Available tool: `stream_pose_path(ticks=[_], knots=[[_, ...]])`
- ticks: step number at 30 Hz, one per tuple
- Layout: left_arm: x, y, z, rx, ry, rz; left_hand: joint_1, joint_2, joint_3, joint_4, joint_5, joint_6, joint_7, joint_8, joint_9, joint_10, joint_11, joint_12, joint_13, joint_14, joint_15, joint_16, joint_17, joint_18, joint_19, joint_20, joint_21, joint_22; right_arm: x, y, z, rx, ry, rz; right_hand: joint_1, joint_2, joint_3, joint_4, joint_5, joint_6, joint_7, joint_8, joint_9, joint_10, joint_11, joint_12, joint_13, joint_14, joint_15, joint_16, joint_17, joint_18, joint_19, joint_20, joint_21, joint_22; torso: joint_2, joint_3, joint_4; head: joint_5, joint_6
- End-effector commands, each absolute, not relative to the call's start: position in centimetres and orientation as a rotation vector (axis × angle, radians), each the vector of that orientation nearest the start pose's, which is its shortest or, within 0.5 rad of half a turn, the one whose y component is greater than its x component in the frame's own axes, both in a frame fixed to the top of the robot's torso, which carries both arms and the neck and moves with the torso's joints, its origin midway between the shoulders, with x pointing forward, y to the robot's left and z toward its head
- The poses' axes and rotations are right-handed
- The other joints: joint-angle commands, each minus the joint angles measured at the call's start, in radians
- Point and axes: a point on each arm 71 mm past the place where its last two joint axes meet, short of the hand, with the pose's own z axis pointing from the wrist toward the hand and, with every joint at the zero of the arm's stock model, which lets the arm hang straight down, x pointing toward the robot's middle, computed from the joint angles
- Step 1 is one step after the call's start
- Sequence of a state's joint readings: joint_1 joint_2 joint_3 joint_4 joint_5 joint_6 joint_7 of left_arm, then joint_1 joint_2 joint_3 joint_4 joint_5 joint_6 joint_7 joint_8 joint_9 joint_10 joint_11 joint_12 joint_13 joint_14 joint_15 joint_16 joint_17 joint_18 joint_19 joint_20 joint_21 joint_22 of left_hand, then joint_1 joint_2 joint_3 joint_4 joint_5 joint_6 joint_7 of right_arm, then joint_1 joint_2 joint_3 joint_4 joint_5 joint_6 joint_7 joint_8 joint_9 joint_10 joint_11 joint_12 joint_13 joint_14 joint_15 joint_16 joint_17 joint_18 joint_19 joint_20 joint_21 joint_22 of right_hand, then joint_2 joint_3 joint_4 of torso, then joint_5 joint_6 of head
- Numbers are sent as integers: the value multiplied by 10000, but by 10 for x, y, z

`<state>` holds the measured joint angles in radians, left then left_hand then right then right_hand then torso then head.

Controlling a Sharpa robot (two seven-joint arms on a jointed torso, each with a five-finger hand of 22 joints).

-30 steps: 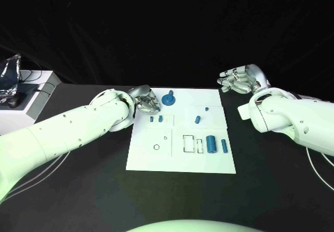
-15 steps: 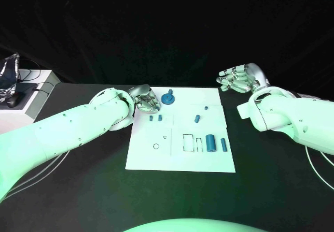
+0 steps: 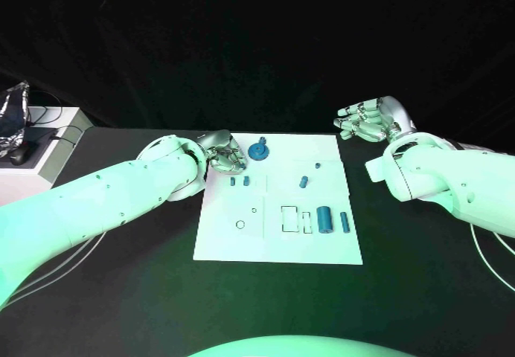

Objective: Assemble the parts on the task board

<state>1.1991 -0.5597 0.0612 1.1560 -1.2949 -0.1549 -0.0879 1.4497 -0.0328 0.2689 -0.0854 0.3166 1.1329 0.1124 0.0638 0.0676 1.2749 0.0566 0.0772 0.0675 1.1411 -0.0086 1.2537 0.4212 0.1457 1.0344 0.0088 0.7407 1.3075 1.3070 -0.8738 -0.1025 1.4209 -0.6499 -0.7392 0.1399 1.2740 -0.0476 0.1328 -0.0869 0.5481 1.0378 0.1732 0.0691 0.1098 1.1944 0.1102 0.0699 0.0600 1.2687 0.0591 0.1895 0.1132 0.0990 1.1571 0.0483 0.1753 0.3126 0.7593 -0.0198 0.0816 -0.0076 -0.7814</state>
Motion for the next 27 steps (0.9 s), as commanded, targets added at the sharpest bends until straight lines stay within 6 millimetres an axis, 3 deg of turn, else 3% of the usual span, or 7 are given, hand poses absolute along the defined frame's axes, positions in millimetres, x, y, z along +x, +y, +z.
stream_pose_path(ticks=[1, 11, 20, 24, 25, 27], knots=[[554, 161, -190, -184, 18132, -6738, 46, -87, -29, 9, 8, -160, 27, -33, -44, -109, 13, 38, 3, -92, 17, -52, 9, 35, -56, -55, 17, 118, 518, -274, -141, 6241, 12715, 8339, 22, -73, -19, -36, 54, -54, 23, -55, -16, -67, 10, -61, -13, -18, 34, -33, -12, -99, -74, 15, 53, -43, 0, -11, 6, 4, -11], [555, 164, -188, -391, 17872, -6691, 91, -345, 138, -14, 18, -1760, -95, -53, -79, -226, 41, 112, 0, -210, 44, -138, -14, 23, -63, -56, -18, 99, 518, -273, -141, 6204, 12716, 8403, 35, -66, -21, -39, 54, -59, 25, -55, -15, -71, 11, -61, -14, -28, 35, -23, -10, -96, -74, 17, 64, -75, -4, -9, 8, 6, -15], [555, 167, -186, -482, 17581, -6547, 113, -441, 156, 70, 12, -2477, -110, -75, -104, -213, 22, 196, 8, -188, 33, -135, -4, 14, -29, -63, -44, 86, 518, -274, -145, 6191, 13168, 8369, 85, -42, -7, -70, 47, -23, 13, -47, -5, -41, -5, -57, -13, 37, 5, 30, 7, -69, -3, -13, 139, -101, -3, -11, 15, -1, 5], [556, 173, -183, -643, 17411, -6400, 139, -479, 132, 86, 34, -2692, -130, -73, -105, -169, -8, 255, 11, -110, 2, -148, -5, 22, 39, -85, -58, 59, 518, -273, -148, 5734, 13864, 8344, 329, -48, -25, -254, -292, 63, -14, -37, 8, -75, -59, -73, -16, 897, -277, 484, 228, 121, 706, -282, 672, 161, 6, -6, -4, -30, 37], [557, 176, -182, -737, 17383, -6369, 139, -474, 134, 90, 33, -2652, -127, -67, -102, -170, -7, 256, 10, -107, 2, -150, -4, 21, 41, -85, -60, 58, 518, -272, -149, 5422, 14191, 8324, 501, -67, -53, -377, -563, 135, -50, -35, 15, -53, -116, -78, -16, 1542, -481, 846, 429, 239, 1240, -468, 1081, 381, -2, 4, -5, -42, 55], [558, 180, -182, -970, 17327, -6426, 143, -462, 146, 112, 31, -2494, -96, -63, -97, -198, 4, 259, 8, -118, 8, -190, -11, 16, 43, -89, -82, 45, 518, -270, -151, 4882, 14690, 8267, 623, -47, -77, -468, -969, 245, -140, -43, 19, 38, -203, -80, -19, 2179, -674, 1265, 730, 313, 1756, -660, 1572, 674, -7, 10, -10, -61, 96]])
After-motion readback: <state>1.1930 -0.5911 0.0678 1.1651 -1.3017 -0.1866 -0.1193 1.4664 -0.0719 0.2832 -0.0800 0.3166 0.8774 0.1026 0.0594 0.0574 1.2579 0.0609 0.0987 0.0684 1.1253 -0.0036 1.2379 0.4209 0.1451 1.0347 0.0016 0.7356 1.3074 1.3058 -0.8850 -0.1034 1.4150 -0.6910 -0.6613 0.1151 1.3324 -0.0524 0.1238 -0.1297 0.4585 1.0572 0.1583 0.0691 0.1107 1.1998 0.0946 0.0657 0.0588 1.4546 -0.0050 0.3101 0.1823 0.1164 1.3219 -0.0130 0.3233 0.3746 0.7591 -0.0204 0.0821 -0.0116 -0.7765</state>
